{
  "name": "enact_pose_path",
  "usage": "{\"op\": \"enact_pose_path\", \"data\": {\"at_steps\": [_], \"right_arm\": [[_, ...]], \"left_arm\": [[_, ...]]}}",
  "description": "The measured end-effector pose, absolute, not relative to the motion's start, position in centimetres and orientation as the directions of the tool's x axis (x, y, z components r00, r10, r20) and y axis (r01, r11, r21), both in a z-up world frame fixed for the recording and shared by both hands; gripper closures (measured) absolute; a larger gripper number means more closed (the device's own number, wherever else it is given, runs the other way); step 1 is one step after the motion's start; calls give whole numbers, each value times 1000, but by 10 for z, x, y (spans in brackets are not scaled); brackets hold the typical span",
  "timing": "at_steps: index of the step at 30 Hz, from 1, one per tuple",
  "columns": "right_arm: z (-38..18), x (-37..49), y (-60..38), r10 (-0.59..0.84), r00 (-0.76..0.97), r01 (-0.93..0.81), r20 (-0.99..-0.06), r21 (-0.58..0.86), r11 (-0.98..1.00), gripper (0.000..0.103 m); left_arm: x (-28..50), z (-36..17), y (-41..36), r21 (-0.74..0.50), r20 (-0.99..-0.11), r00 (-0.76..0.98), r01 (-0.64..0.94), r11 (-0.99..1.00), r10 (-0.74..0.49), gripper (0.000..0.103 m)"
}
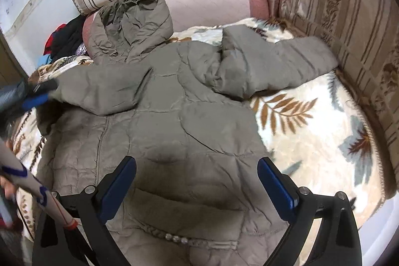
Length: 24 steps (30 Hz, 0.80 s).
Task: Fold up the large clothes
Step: 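Grasp the other sleeve cuff with the right tool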
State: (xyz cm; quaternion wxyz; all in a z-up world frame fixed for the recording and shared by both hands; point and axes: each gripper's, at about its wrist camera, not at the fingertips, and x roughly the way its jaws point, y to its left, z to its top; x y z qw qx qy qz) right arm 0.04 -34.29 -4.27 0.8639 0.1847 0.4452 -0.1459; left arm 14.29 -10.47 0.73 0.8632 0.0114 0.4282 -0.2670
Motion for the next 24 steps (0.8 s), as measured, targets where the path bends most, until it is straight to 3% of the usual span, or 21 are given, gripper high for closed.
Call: {"op": "enact_pose_path", "data": {"at_steps": [4, 12, 13, 15, 16, 19, 24], "right_arm": [[-60, 40, -342, 17, 553, 376, -833, 267, 887, 3], [-108, 148, -357, 56, 510, 417, -858, 304, 856, 3], [-115, 162, -359, 68, 492, 431, -868, 311, 847, 7], [-123, 179, -360, 81, 462, 440, -883, 307, 844, 39], [-123, 185, -360, 101, 459, 427, -882, 319, 846, 67], [-109, 191, -368, 49, 473, 442, -880, 285, 851, 84], [-114, 192, -388, -41, 430, 497, -902, 199, 845, 85]], "left_arm": [[107, 4, -74, -128, -752, 547, 425, 896, -367, 34], [61, -9, -13, -104, -753, 600, 299, 948, -272, 34], [59, -11, -7, -102, -752, 605, 285, 953, -261, 34], [57, -15, 0, -99, -754, 611, 259, 961, -243, 34], [57, -18, 5, -104, -759, 607, 245, 964, -237, 34], [57, -27, 9, -107, -773, 593, 228, 968, -225, 34], [51, -28, -1, -98, -777, 585, 250, 963, -231, 34]]}}
